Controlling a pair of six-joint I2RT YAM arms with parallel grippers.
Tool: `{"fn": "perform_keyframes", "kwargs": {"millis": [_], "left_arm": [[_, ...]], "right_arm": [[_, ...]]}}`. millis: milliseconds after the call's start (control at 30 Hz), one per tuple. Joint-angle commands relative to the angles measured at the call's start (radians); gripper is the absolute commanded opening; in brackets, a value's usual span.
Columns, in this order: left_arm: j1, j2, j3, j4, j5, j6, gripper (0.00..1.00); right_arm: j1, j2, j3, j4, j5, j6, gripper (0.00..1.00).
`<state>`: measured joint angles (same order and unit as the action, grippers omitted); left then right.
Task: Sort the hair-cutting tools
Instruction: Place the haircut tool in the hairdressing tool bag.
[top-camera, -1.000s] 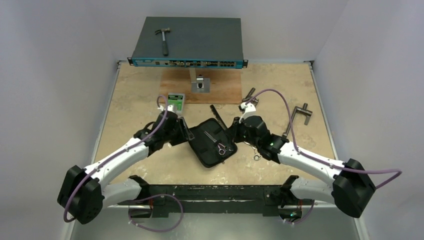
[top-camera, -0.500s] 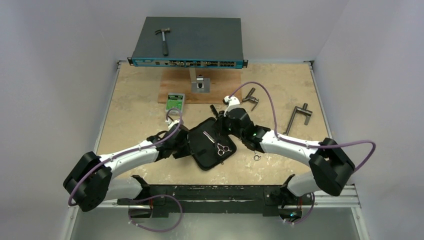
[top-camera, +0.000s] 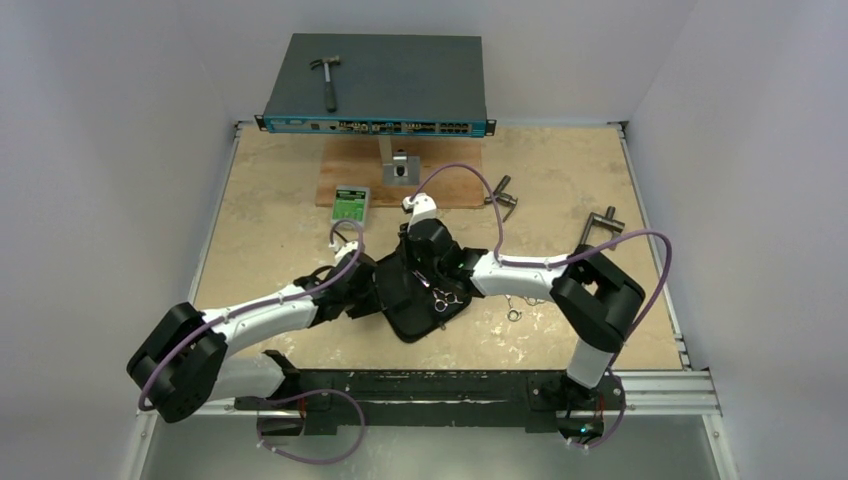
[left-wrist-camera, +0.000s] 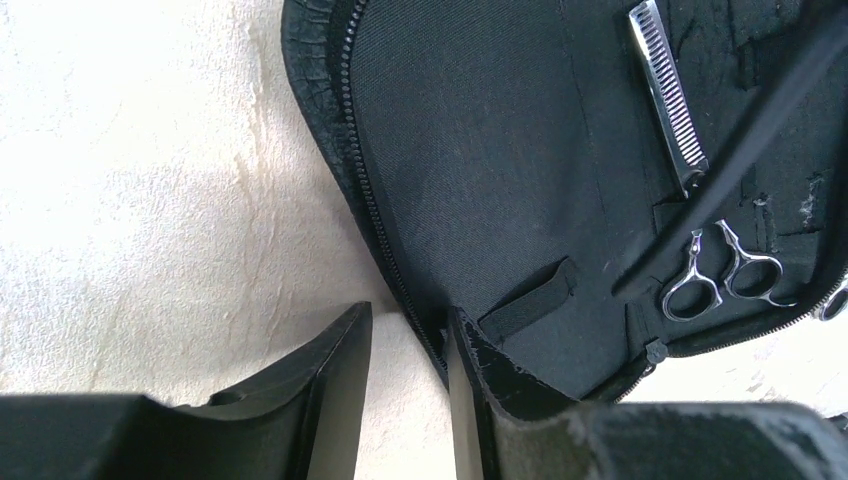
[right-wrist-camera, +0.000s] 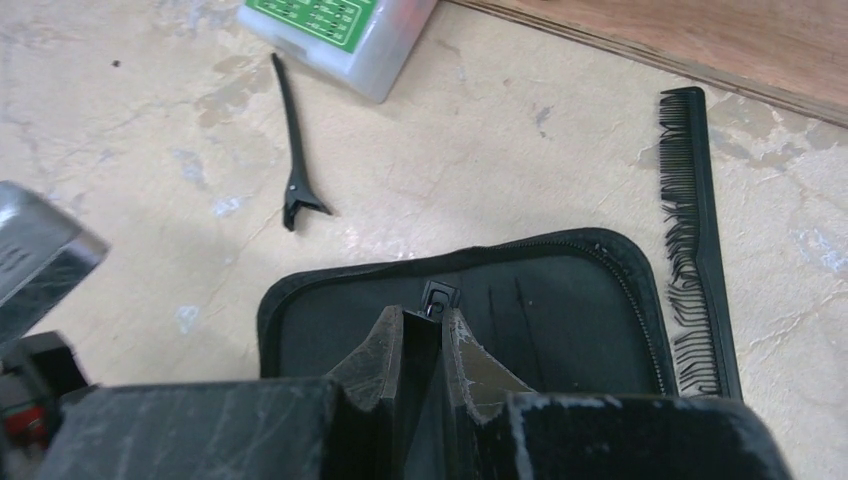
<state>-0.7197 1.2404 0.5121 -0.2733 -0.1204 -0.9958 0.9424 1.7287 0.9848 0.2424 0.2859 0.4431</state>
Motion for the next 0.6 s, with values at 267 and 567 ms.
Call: {"fn": "perform_keyframes", "kwargs": {"millis": [267,567], "left_arm": [[0.000,-0.059,-0.033,0.017,-0.004,-0.007,0.32],[-0.001,-0.059,-0.038,0.017,-0.001,-0.010,0.31]], "right_arm": [[0.016,0.103,0.082,0.122,0.103,-0.070,0.00],[0.046,0.151,0.115,0.125,0.110,-0.112,0.00]]}}
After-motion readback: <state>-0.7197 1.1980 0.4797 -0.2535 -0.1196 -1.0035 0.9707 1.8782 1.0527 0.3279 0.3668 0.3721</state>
